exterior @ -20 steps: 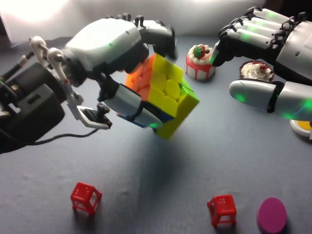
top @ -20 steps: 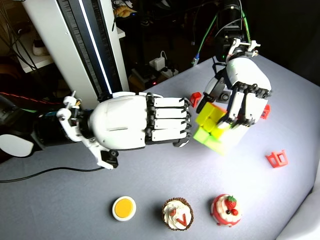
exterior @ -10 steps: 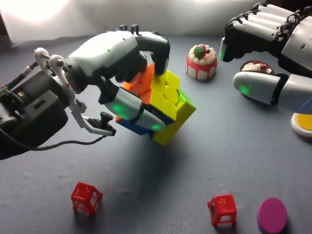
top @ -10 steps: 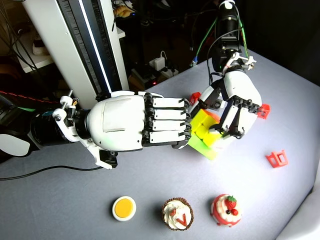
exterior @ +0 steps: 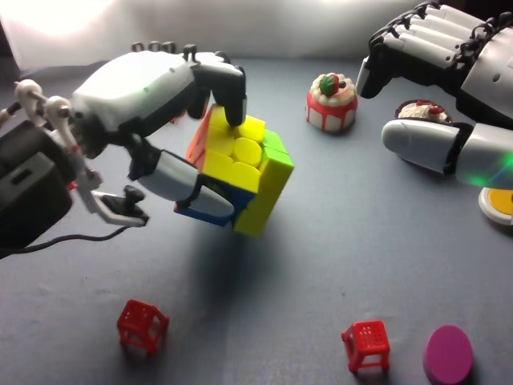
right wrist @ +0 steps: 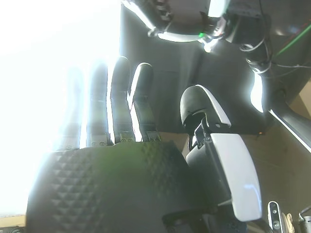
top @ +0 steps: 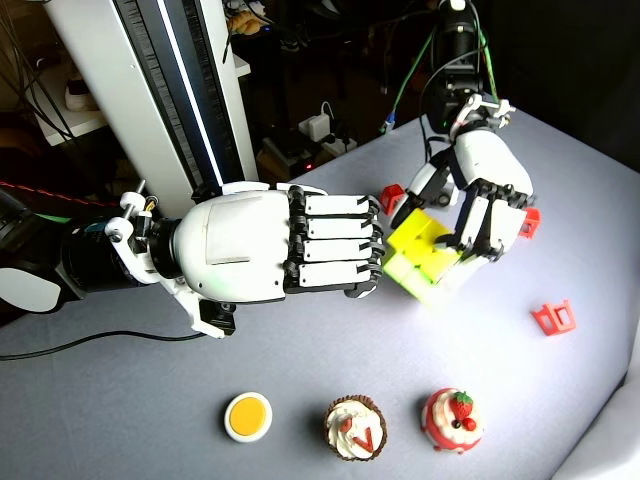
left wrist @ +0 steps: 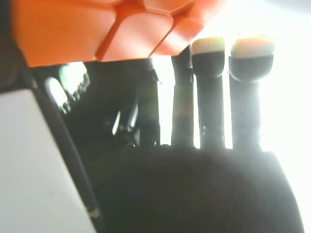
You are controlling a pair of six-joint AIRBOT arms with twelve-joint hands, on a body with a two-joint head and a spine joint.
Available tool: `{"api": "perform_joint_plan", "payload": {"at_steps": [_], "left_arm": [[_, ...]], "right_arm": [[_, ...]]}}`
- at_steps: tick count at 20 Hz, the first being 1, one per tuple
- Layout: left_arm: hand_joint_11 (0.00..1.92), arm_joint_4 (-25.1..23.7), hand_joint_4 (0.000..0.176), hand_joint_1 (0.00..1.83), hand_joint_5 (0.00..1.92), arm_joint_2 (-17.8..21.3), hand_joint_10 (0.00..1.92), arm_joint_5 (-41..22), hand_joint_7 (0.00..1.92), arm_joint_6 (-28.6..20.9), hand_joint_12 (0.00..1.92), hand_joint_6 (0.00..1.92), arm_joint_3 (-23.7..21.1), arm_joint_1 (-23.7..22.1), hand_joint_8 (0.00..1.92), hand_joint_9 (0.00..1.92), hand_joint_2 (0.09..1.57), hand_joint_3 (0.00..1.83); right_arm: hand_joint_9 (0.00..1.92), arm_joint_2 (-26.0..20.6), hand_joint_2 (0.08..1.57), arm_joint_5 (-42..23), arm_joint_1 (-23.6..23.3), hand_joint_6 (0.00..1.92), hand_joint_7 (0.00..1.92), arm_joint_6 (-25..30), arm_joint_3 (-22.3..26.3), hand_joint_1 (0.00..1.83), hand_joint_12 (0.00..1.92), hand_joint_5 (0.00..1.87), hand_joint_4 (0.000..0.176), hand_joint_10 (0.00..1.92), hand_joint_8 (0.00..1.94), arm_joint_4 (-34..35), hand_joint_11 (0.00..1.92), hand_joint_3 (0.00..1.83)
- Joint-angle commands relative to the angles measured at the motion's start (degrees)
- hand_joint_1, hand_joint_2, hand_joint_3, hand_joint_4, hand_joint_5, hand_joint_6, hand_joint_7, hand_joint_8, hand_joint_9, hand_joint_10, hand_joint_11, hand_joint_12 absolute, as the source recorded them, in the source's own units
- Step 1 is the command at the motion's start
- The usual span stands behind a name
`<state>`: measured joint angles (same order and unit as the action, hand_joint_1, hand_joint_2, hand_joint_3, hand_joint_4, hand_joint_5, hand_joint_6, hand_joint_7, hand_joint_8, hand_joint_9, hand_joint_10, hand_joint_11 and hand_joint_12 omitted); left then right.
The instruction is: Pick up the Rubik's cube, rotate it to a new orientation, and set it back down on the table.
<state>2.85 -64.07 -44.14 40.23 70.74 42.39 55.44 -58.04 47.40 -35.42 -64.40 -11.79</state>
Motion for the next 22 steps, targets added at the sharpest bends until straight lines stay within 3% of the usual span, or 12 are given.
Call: {"api": "perform_joint_plan", "payload": {"at_steps": [1,3,4,6,8,9,11,14,15,18,19,22], "left_arm": [[0.01,0.0,0.051,0.85,0.24,0.4,1.11,-6.9,0.27,0.0,1.73,0.93,-0.4,-0.6,0.72,0.07,0.98,0.03],[0.00,-0.5,0.047,0.75,0.21,1.8,0.69,-7.3,0.29,0.4,1.38,0.58,-1.0,0.0,0.19,0.00,0.99,0.01],[0.00,-0.5,0.049,0.71,0.16,2.3,0.48,-7.6,0.23,0.4,1.23,0.51,-1.3,0.4,0.09,0.00,1.01,0.01],[0.00,-0.6,0.014,0.66,0.12,3.0,0.23,-8.0,0.14,0.4,1.03,0.29,-1.7,1.0,0.01,0.00,1.04,0.01],[0.00,-0.7,0.000,0.43,0.17,3.7,0.23,-8.7,0.15,0.4,1.05,0.16,-2.2,1.8,0.00,0.00,1.07,0.01],[0.00,-0.7,0.032,0.37,0.18,4.0,0.22,-9.1,0.15,0.5,1.04,0.16,-2.5,2.1,0.00,0.00,1.09,0.02],[0.00,-0.7,0.045,0.39,0.21,4.7,0.25,-9.9,0.16,0.6,1.01,0.18,-3.0,2.7,0.00,0.00,1.08,0.00],[0.00,-1.4,0.060,0.28,0.05,5.8,0.00,-10.8,0.02,1.0,0.13,0.15,-4.2,3.6,0.00,0.00,1.13,0.00],[0.00,-1.9,0.069,0.27,0.01,6.5,0.00,-11.5,0.00,1.3,0.03,0.03,-5.1,4.1,0.00,0.00,1.13,0.00],[0.00,-2.9,0.049,0.27,0.01,7.9,0.00,-12.5,0.00,1.9,0.00,0.00,-6.8,5.6,0.00,0.00,1.09,0.00],[0.00,-3.5,0.023,0.24,0.00,8.5,0.00,-12.4,0.00,2.2,0.00,0.00,-7.6,6.3,0.00,0.00,1.10,0.00],[0.00,-4.4,0.014,0.11,0.00,9.1,0.00,-11.2,0.00,2.2,0.00,0.00,-8.5,7.8,0.00,0.00,1.11,0.00]], "right_arm": [[0.05,0.1,1.51,-7.0,-0.5,1.50,0.11,0.3,-0.1,0.00,1.92,0.09,0.000,1.59,1.40,1.8,0.00,0.01],[0.05,0.1,1.51,-6.9,-0.4,1.50,0.11,0.3,-0.1,0.00,1.92,0.09,0.000,1.60,1.40,1.9,0.00,0.00],[0.05,0.1,1.51,-6.9,-0.3,1.50,0.11,0.3,-0.1,0.00,1.92,0.10,0.000,1.60,1.40,1.9,0.00,0.00],[0.04,0.1,1.51,-6.9,-0.1,1.51,0.10,0.3,-0.1,0.00,1.92,0.07,0.000,1.63,1.44,2.1,0.00,0.01],[0.04,0.1,1.50,-7.0,0.0,1.50,0.08,0.3,-0.1,0.00,1.92,0.04,0.000,1.63,1.43,2.2,0.00,0.00],[0.03,0.1,1.50,-7.0,0.0,1.50,0.08,0.3,-0.1,0.00,1.92,0.04,0.000,1.62,1.43,2.2,0.00,0.00],[0.04,0.1,1.51,-7.0,0.0,1.50,0.08,0.3,-0.2,0.00,1.92,0.04,0.000,1.62,1.45,2.2,0.00,0.00],[0.04,0.1,1.51,-7.0,0.0,1.53,0.08,0.3,-0.2,0.00,1.92,0.07,0.000,1.63,1.45,2.3,0.00,0.00],[0.04,0.1,1.51,-7.0,0.0,1.53,0.09,0.3,-0.2,0.00,1.92,0.06,0.000,1.63,1.45,2.3,0.00,0.00],[0.03,0.1,1.51,-7.0,0.1,1.54,0.08,0.3,-0.2,0.00,1.92,0.07,0.000,1.64,1.44,2.4,0.00,0.00],[0.02,0.1,1.50,-7.0,0.1,1.52,0.08,0.3,-0.2,0.00,1.92,0.06,0.000,1.62,1.43,2.4,0.00,0.00],[0.03,0.1,1.51,-7.0,0.2,1.49,0.08,0.3,-0.2,0.00,1.92,0.07,0.000,1.62,1.42,2.5,0.00,0.00]]}}
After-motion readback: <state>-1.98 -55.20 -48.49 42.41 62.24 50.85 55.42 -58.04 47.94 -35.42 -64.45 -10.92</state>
